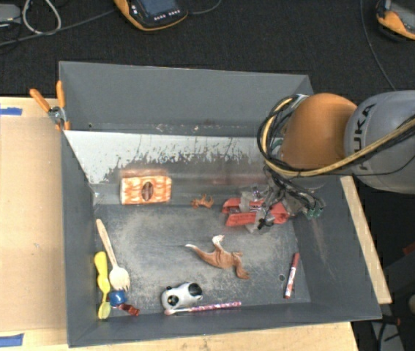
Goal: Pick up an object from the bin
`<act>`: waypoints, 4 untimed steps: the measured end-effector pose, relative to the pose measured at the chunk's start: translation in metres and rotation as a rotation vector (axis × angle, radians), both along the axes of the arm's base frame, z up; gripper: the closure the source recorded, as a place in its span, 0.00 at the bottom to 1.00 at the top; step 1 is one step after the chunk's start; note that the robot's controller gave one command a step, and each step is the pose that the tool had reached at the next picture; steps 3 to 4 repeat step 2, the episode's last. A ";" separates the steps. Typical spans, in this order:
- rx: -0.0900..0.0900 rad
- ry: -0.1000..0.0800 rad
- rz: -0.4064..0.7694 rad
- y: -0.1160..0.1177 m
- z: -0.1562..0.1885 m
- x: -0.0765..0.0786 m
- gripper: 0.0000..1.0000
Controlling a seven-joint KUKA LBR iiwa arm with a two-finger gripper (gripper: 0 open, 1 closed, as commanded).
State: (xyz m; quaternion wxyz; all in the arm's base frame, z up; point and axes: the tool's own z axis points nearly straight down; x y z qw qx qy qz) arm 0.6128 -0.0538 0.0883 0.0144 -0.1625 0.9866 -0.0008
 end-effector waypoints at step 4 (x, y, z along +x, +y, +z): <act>0.002 0.010 0.048 -0.006 0.082 -0.011 1.00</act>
Offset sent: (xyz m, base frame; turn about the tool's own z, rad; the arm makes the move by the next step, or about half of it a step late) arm -0.0160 -0.0098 0.1493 -0.0435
